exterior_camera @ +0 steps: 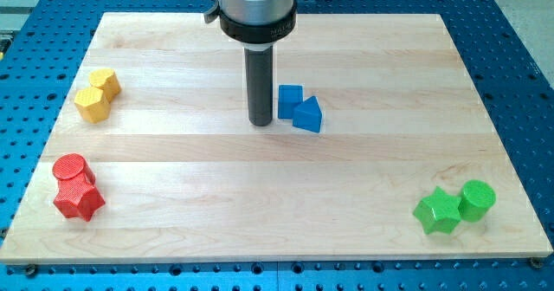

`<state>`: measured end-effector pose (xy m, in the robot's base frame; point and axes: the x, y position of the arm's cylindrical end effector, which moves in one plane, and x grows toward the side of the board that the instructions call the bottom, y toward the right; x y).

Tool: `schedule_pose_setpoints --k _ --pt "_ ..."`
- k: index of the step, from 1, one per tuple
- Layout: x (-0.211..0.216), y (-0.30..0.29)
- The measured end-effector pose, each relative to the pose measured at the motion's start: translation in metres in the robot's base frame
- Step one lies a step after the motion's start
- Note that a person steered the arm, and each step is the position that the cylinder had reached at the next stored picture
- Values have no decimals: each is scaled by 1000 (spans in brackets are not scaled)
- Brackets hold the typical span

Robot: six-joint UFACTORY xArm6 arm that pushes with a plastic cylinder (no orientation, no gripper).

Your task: Place your arm at the top right of the heart

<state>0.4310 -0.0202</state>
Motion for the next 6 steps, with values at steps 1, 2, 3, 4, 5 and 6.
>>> schedule_pose_setpoints --k 1,2,3,4,5,6 --pt "0 0" --pt "0 0" --pt "3 0" --pt "-35 -34" --pt "-67 -75" --pt "-87 -128"
